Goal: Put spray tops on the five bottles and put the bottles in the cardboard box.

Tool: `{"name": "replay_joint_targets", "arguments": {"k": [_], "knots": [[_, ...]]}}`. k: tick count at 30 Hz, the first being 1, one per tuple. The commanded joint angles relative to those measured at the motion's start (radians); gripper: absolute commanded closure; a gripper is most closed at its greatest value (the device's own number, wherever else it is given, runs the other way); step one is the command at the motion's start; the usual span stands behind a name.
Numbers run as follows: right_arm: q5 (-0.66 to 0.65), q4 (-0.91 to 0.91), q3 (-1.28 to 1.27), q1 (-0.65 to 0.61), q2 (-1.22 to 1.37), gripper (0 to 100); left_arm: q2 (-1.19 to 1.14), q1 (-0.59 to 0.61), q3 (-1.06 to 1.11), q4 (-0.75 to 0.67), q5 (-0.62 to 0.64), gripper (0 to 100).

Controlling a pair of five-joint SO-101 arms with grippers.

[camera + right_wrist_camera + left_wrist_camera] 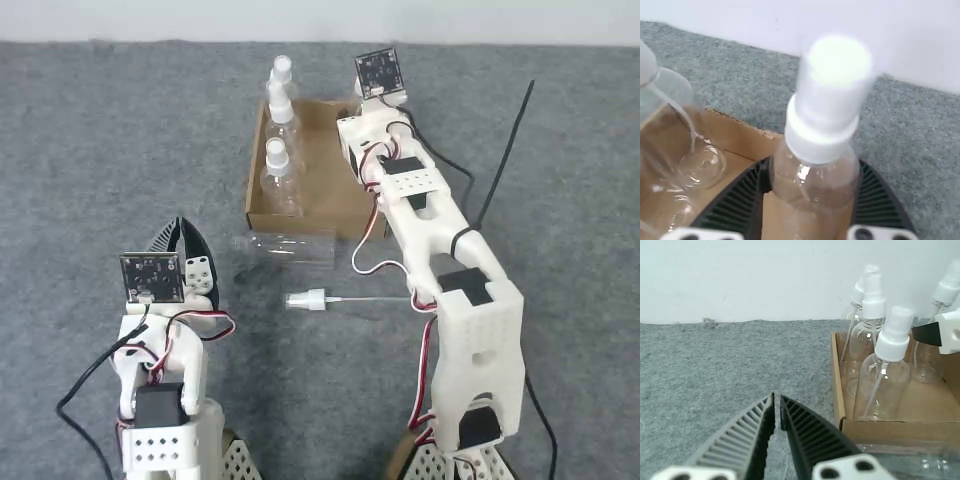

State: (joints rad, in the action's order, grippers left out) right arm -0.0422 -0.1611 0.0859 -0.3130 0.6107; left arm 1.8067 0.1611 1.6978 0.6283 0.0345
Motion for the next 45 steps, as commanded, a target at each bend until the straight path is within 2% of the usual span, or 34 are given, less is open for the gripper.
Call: {"name": "replay_joint_targets", "arguments": {"k": [1, 21, 29, 45], "knots": [[0.005, 0.012, 0.031, 0.005, -0.005, 86.1, 0.015, 0.005, -0.013, -0.012, 0.008, 99], [-0.002, -0.042, 0.028, 0.007, -0.015, 85.8, 0.015, 0.005, -0.013, -0.012, 0.008, 99], [0.003, -0.09, 0.028, 0.004, -0.015, 69.8, 0.015, 0.005, -0.013, -0.011, 0.008, 99], [0.0, -0.093, 0.011, 0.005, -0.051, 69.7, 0.015, 0.005, -0.013, -0.011, 0.008, 99]]}}
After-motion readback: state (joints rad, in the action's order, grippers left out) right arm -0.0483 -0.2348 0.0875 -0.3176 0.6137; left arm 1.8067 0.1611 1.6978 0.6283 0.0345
